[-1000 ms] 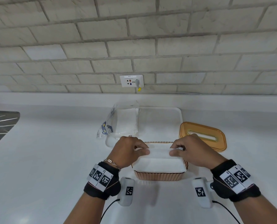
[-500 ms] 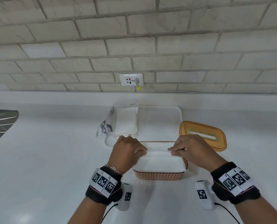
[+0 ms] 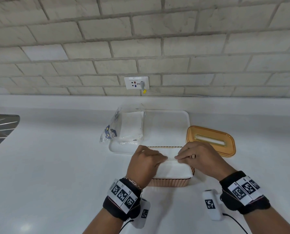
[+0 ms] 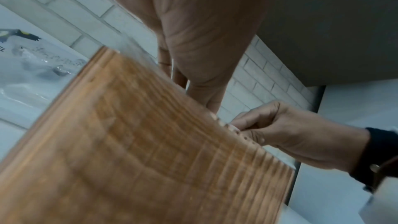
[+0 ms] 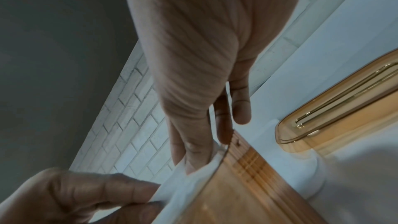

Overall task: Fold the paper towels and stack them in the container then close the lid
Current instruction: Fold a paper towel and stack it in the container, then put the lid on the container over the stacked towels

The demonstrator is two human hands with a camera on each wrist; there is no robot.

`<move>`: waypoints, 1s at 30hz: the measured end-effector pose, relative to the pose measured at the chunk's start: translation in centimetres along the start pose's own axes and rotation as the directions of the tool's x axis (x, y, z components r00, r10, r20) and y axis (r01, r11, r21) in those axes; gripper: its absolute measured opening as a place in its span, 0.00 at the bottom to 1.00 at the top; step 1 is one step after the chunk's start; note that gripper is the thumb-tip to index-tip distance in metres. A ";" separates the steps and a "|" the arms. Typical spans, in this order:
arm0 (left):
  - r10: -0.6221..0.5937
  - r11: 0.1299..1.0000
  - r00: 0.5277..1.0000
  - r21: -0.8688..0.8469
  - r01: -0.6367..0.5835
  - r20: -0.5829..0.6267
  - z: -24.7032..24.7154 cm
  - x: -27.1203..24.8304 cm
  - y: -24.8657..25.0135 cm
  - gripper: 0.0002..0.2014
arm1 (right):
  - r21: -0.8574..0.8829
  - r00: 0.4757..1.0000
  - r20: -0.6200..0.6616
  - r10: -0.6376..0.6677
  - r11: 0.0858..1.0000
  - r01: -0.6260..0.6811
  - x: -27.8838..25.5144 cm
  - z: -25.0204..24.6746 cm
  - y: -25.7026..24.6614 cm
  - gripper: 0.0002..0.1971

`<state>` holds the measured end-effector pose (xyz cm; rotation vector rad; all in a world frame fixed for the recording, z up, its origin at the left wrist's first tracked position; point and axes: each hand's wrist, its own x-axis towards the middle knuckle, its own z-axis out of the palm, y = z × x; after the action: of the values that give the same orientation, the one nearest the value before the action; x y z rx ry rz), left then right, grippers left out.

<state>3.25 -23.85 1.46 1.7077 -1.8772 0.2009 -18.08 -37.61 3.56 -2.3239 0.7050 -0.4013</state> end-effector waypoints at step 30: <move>-0.211 0.930 0.952 0.346 0.125 0.223 1.9 -5.0 4.9 0.36 | -0.464 0.836 0.245 0.490 0.817 -0.343 3.8 -8.4 12.6 0.81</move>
<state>-1.94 -19.70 -1.33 2.2059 -1.9466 0.2447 -23.59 -52.07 1.55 -2.4128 1.1726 0.4045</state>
